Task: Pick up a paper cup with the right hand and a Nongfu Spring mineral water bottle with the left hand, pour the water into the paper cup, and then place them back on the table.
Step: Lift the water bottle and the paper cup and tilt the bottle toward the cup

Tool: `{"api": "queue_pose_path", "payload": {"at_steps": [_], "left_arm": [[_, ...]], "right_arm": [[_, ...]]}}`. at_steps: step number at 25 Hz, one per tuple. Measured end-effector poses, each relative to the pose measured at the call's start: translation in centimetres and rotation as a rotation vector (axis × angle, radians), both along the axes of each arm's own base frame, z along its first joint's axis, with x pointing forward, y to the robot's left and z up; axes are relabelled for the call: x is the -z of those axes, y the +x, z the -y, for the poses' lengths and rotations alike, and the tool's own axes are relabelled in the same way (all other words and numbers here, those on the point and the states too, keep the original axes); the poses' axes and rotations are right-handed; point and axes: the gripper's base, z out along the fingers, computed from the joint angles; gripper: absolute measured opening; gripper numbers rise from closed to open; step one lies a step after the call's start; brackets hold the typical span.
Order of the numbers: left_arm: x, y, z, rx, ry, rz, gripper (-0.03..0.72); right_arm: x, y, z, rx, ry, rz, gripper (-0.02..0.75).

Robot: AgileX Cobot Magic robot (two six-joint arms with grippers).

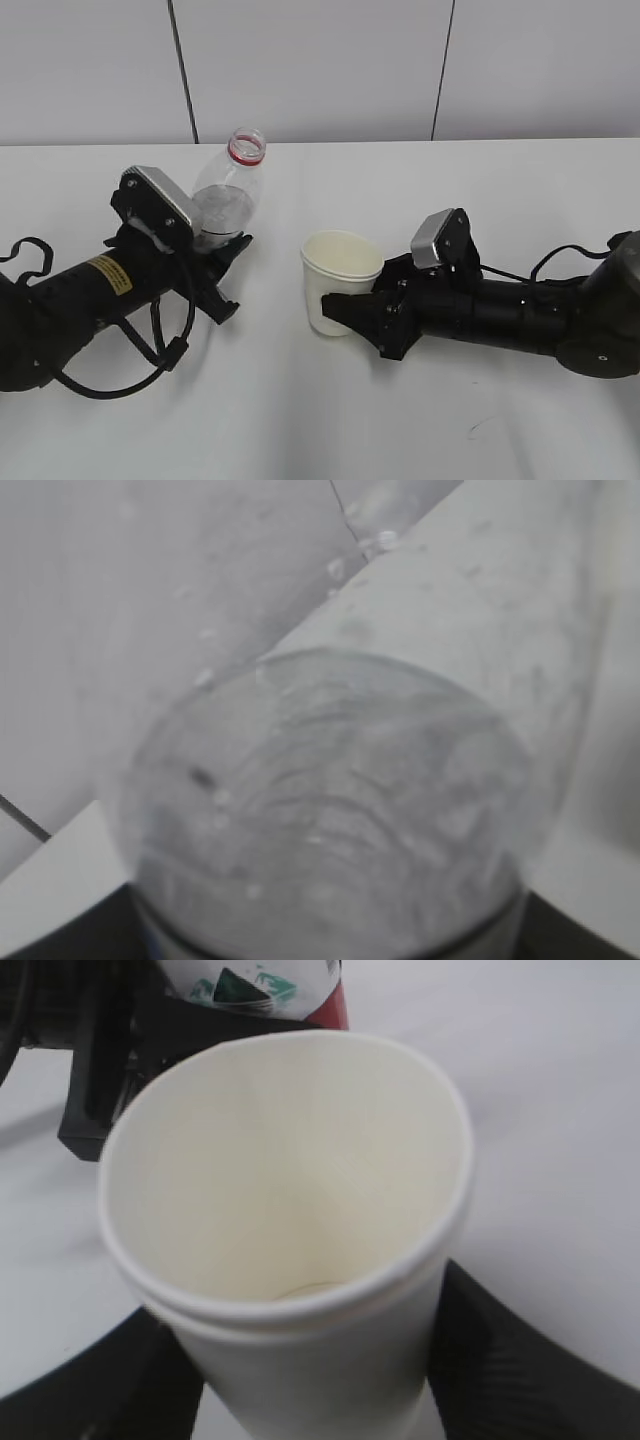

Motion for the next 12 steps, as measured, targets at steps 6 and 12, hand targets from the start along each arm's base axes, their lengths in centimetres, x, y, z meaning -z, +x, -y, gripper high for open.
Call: {"api": "queue_pose_path", "payload": {"at_steps": [6, 12], "left_arm": [[-0.39, 0.28, -0.46, -0.027, 0.155, 0.090, 0.361], [-0.94, 0.37, -0.62, -0.019, 0.283, 0.178, 0.359]], "right_arm": [[0.03, -0.13, -0.06, -0.014, 0.000, -0.008, 0.462], [0.03, -0.14, -0.07, -0.015, 0.001, -0.009, 0.462]]}}
